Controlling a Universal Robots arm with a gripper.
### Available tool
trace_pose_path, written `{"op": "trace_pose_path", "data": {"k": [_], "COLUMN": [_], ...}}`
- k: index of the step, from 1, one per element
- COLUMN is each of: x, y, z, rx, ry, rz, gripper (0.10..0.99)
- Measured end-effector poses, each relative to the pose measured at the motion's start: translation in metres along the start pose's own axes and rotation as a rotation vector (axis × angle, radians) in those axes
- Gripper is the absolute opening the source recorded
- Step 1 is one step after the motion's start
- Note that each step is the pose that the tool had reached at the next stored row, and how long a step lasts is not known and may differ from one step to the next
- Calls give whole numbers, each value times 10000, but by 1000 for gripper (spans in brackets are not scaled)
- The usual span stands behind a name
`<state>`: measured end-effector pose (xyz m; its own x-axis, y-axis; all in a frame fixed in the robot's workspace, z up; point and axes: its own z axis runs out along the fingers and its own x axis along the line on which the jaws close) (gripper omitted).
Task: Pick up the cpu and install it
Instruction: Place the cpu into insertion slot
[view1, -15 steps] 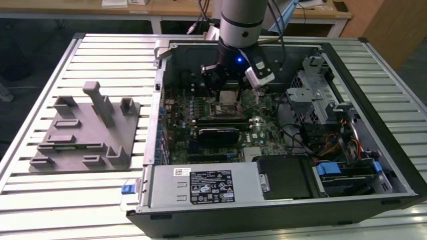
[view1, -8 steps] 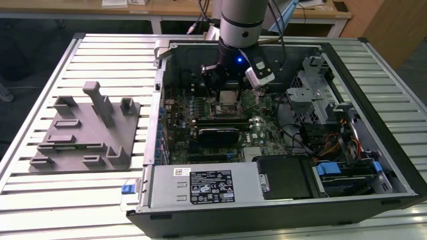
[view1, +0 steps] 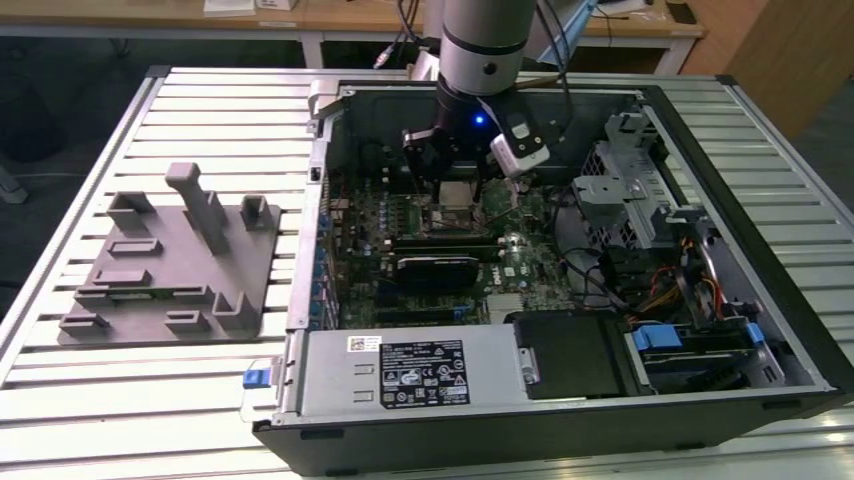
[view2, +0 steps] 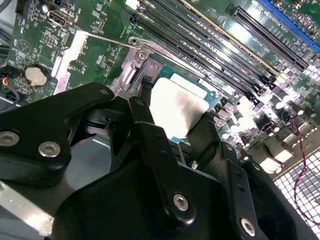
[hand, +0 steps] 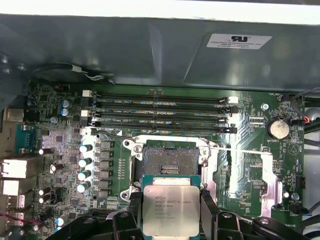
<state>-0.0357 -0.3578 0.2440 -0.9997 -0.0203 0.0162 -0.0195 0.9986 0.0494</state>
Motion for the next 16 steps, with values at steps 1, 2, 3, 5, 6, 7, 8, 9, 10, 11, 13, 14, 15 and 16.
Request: {"op": "trace_pose_path", "data": {"k": [1,2,3,5,6,7,8,9,10,11,13,14,15,16], "x": [0,0,0,0,1,0,0,0,1,0,0,0,1,0], "y": [0,0,0,0,0,0,0,0,0,0,0,0,0,0], "z": [0,1,0,1,1,1,1,2,2,2,2,3,3,3], "rx": [-2,-3,-3,-5,-7,-7,-8,-8,-8,-8,-7,-7,-8,-8], "ry": [-4,-9,-15,-29,-36,-44,-51,-60,-68,-77,-93,-101,-110,-118], "rz": [77,181,305,588,729,879,1035,1197,1368,1535,1872,2042,2219,2383], "gripper": [545,545,545,545,545,545,545,545,545,545,545,545,545,545]}}
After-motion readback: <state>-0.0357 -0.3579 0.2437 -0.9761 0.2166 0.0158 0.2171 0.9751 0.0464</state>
